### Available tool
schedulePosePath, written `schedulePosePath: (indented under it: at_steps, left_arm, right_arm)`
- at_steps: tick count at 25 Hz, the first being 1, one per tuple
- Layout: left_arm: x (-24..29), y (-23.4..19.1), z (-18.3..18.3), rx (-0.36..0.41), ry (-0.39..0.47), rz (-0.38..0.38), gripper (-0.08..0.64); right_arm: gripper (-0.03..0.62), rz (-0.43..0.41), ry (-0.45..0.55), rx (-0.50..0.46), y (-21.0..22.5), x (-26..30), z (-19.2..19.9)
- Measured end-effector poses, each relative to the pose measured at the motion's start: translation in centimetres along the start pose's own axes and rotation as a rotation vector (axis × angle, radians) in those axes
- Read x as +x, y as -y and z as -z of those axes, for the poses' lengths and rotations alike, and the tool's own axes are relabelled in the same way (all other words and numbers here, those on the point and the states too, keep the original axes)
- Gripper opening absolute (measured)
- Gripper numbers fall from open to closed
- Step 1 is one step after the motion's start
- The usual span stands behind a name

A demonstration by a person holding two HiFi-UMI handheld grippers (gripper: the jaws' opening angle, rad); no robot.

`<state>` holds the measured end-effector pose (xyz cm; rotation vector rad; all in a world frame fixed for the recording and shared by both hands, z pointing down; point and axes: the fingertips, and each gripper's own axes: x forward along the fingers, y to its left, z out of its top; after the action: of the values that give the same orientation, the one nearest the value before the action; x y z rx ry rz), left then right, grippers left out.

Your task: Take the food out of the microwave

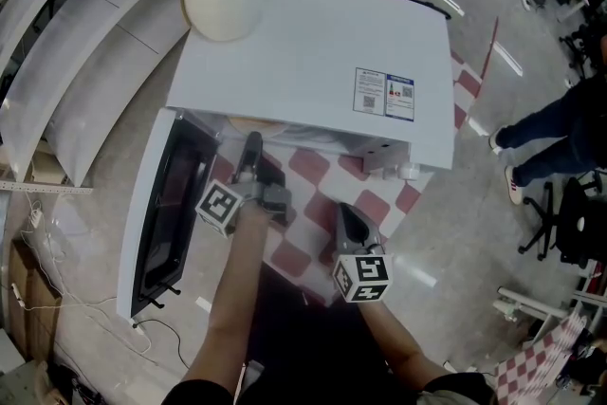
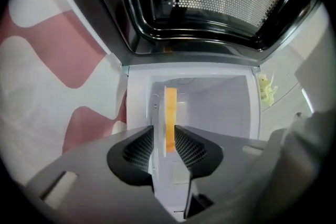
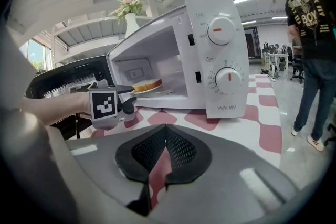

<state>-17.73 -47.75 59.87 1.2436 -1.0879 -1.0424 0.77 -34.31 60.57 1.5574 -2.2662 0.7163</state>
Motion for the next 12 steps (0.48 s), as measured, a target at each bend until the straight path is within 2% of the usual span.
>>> schedulePosePath:
  at_steps: [12]
  left_arm:
    - [1.4, 0.4, -0.5, 0.083, -0.018, -0.032, 0.120]
  right_arm:
    - [0.002, 0.011, -0.022, 0.000, 0.1, 0.1, 0.6]
